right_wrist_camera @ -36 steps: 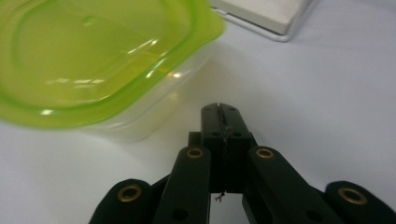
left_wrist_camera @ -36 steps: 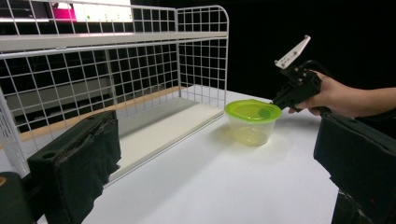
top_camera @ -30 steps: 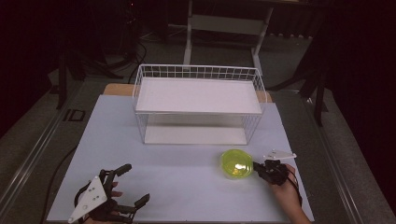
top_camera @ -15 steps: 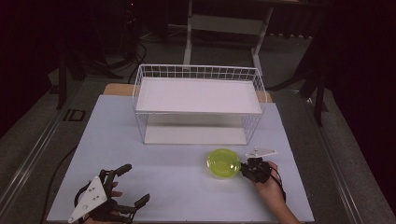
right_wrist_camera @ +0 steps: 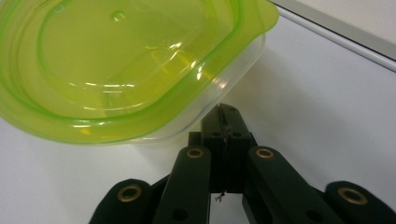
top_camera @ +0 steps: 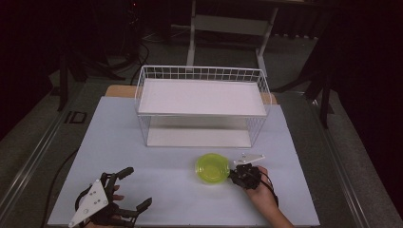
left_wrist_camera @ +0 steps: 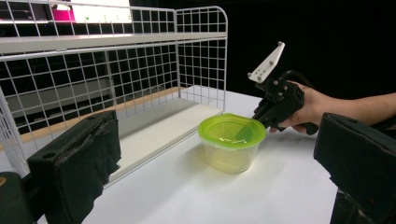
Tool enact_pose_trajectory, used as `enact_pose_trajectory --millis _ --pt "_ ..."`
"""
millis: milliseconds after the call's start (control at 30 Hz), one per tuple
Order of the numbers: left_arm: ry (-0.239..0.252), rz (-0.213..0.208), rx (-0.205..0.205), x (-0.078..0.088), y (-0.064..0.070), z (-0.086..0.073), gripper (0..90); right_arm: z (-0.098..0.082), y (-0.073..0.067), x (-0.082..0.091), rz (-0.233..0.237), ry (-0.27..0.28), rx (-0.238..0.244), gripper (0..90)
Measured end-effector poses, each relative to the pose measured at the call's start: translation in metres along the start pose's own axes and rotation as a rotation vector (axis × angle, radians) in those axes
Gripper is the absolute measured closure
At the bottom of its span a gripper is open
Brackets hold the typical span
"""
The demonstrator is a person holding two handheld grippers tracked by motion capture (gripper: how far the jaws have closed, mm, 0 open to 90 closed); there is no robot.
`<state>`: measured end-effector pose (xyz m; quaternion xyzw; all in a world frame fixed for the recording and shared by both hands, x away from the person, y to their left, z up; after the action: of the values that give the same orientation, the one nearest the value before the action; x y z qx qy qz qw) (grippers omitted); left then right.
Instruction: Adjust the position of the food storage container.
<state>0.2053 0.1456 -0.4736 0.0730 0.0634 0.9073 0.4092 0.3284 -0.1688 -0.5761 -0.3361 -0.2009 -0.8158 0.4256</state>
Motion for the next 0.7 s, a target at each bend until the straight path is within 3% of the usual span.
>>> enact_pose_trajectory --millis 300,700 --pt "-0.002 -0.003 0.0 -0.001 0.0 0.0 1.4 -0.002 0.0 0.006 0.016 0.003 -0.026 90.0" --pt "-0.005 -0.002 0.001 -0.001 0.0 -0.001 1.4 0.013 -0.02 -0.011 0.058 -0.006 0.02 90.0"
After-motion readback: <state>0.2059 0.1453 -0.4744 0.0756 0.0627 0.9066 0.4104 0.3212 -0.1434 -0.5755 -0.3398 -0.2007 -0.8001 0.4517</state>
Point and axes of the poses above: each handheld gripper's, and its own axes: x roughly backward along the jaws, z roughly out of its top, y roughly to its right, the point moved 7 cm from there along -x, roughly forward along the jaws, and after that the axes turned 11 degrees about x, right-handed, at the moved point
